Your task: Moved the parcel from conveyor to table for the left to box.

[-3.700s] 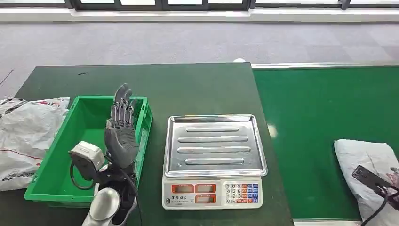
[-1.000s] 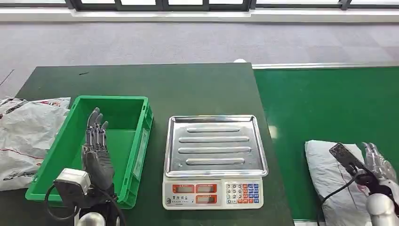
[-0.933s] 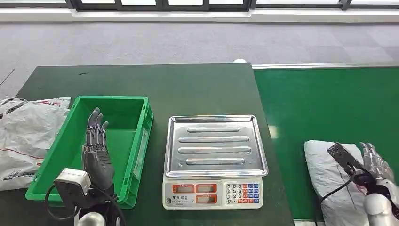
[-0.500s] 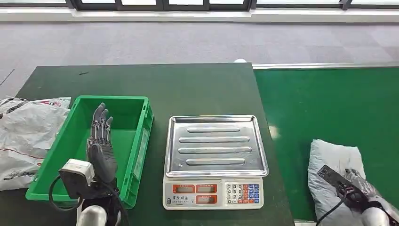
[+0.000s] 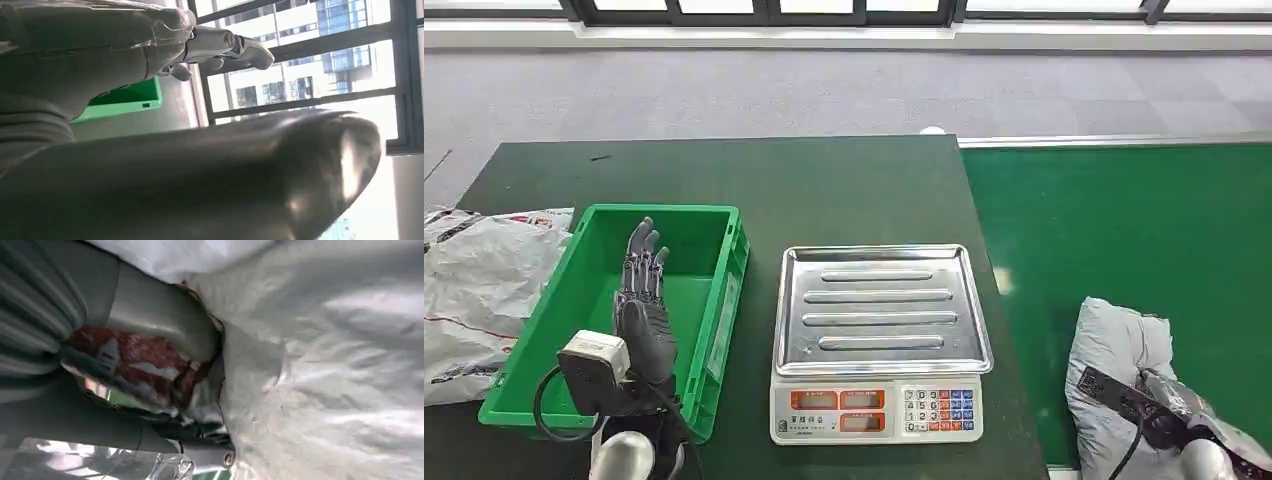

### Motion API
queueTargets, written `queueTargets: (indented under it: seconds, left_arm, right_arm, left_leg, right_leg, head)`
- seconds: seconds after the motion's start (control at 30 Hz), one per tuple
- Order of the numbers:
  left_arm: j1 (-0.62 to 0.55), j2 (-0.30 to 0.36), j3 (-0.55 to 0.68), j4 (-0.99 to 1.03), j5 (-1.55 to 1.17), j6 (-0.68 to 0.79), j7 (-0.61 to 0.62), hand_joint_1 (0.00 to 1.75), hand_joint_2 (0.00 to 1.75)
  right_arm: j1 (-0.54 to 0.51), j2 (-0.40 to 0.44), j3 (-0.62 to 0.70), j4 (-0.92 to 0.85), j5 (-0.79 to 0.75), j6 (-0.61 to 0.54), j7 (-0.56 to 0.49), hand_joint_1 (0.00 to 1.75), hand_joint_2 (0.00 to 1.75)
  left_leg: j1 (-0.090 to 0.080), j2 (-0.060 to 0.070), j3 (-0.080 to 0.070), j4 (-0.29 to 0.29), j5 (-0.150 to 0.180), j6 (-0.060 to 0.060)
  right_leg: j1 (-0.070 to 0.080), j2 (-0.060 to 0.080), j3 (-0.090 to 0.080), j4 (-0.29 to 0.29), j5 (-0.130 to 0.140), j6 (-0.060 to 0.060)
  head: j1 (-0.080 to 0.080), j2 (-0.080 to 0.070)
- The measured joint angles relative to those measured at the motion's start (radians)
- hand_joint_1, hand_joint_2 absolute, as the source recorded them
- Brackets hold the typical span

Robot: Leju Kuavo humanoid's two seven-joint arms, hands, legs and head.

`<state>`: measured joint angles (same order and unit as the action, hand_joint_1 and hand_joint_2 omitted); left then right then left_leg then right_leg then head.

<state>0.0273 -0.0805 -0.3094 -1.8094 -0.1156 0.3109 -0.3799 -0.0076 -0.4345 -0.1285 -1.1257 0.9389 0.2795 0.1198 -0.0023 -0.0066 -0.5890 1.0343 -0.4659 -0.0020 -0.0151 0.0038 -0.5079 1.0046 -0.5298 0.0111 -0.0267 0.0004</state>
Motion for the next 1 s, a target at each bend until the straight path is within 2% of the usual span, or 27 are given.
queueTargets:
  seconds: [0.27,0.67,1.0]
  left_arm:
    - [0.026,0.000,0.004,-0.024,-0.002,0.000,0.003,0.00,0.00]
    - [0.026,0.000,0.004,-0.028,-0.026,0.000,0.002,0.00,0.00]
    - [0.032,0.000,0.005,-0.032,-0.028,0.004,0.003,0.00,0.00]
  right_arm:
    - [-0.030,0.016,0.034,-0.002,0.027,-0.055,0.025,1.75,1.75]
    - [-0.006,0.037,0.033,-0.041,0.035,-0.073,0.030,1.75,1.75]
    - [0.008,0.066,0.006,-0.096,0.064,-0.132,0.055,1.75,1.75]
  left_leg:
    - [0.000,-0.002,0.000,0.000,0.000,0.000]
    - [0.000,-0.002,-0.001,0.000,0.000,0.000]
    - [0.000,-0.002,-0.002,0.000,0.000,0.000]
  right_leg:
    - [0.000,-0.002,0.000,0.000,0.000,0.000]
    - [0.000,-0.002,-0.001,0.000,0.000,0.000]
    - [0.000,-0.002,-0.002,0.000,0.000,0.000]
  head:
    - [0.000,0.000]
    - [0.000,0.000]
    - [0.000,0.000]
